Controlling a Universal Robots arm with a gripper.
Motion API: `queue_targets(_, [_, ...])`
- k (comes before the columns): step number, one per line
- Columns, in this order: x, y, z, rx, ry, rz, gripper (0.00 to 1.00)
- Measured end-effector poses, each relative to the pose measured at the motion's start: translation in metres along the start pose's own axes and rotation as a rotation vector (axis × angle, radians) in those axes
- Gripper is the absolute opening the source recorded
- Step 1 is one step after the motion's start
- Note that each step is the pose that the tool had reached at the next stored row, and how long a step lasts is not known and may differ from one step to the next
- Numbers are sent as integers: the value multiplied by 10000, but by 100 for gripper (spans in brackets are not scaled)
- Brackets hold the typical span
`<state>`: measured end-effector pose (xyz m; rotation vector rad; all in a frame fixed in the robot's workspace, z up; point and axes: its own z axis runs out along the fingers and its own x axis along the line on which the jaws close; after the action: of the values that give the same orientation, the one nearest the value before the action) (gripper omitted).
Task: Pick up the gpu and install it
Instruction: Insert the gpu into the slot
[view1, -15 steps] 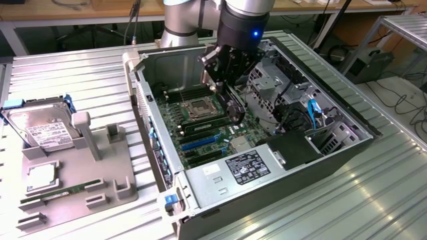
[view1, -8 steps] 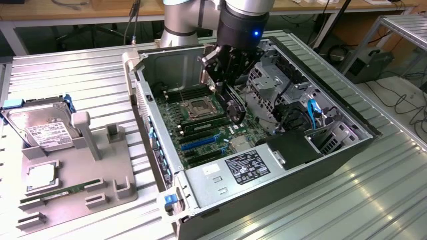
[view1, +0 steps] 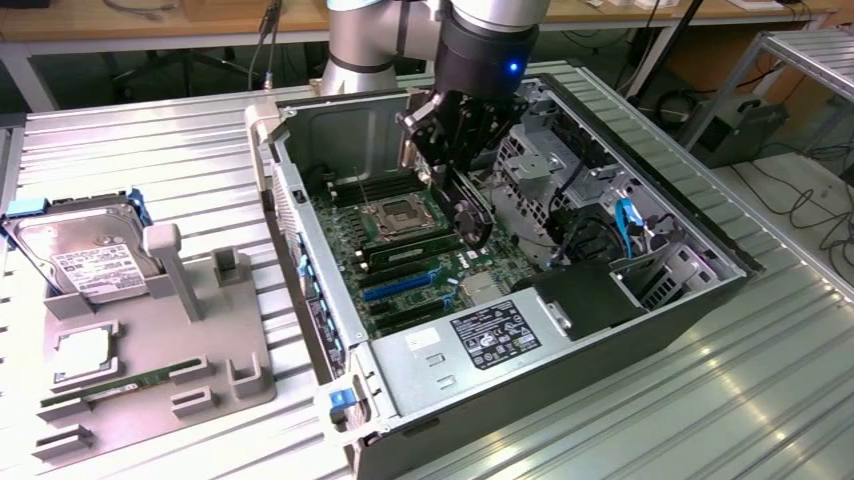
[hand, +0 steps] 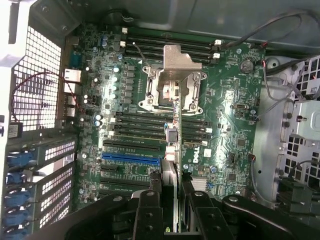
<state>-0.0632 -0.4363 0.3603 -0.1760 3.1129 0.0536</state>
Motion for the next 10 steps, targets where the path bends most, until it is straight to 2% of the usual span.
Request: queue_targets(10, [0,0,1,-11,14,-426,26])
